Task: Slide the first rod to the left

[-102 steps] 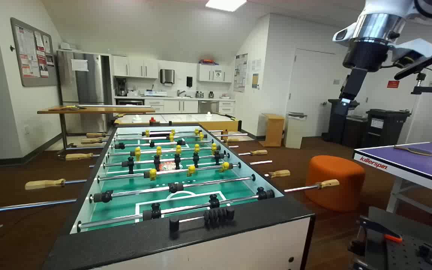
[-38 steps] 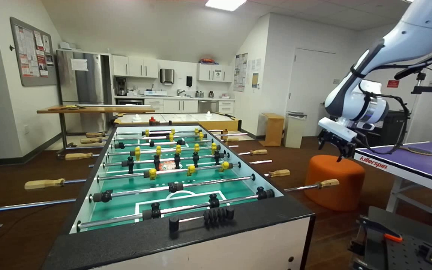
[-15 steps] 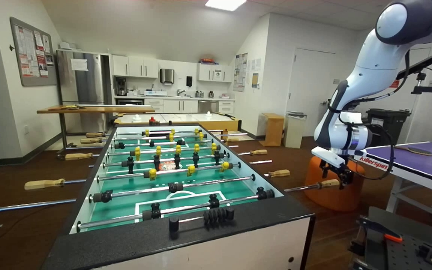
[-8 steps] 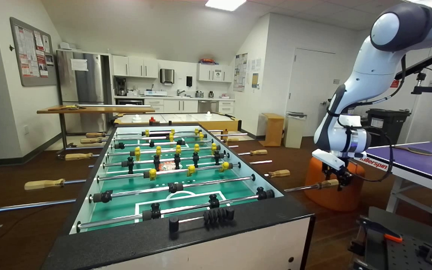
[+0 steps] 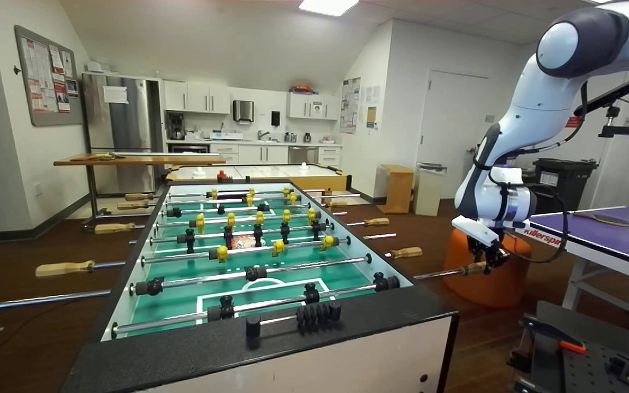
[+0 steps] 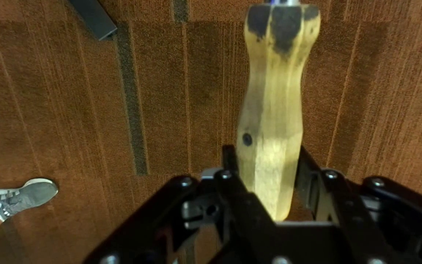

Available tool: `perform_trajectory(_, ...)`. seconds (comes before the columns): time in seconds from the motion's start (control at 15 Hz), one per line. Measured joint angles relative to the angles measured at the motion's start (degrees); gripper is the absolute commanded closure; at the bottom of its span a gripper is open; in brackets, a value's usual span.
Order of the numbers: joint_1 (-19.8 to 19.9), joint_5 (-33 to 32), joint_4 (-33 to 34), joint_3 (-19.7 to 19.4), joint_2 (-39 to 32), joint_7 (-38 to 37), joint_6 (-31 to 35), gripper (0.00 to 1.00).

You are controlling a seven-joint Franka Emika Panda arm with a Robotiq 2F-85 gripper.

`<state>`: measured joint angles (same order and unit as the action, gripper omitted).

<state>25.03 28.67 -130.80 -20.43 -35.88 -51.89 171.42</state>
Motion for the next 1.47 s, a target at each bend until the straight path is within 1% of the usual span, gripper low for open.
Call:
perform_trajectory(0.13, -0.34, 0.0, -0.16, -0.13, -0.01, 0.0, 0.36, 0.85)
perform_trajectory(0.33, -1.87, 0.0, -0.67, -0.62, -0.03, -0.67, 0.96, 0.85)
perform_trajectory(0.87, -8.52, -0.04, -2.32, -2.21, 0.17, -5.43, 1.26, 0.85)
perform_trajectory(1.27, -12.77, -0.08, -3.66, -2.0, 0.99, -9.29, 1.28, 0.85)
perform_trajectory(1.47, -14.66, -0.08, -4.58, -0.63, 1.92, -11.79, 1.5, 0.85)
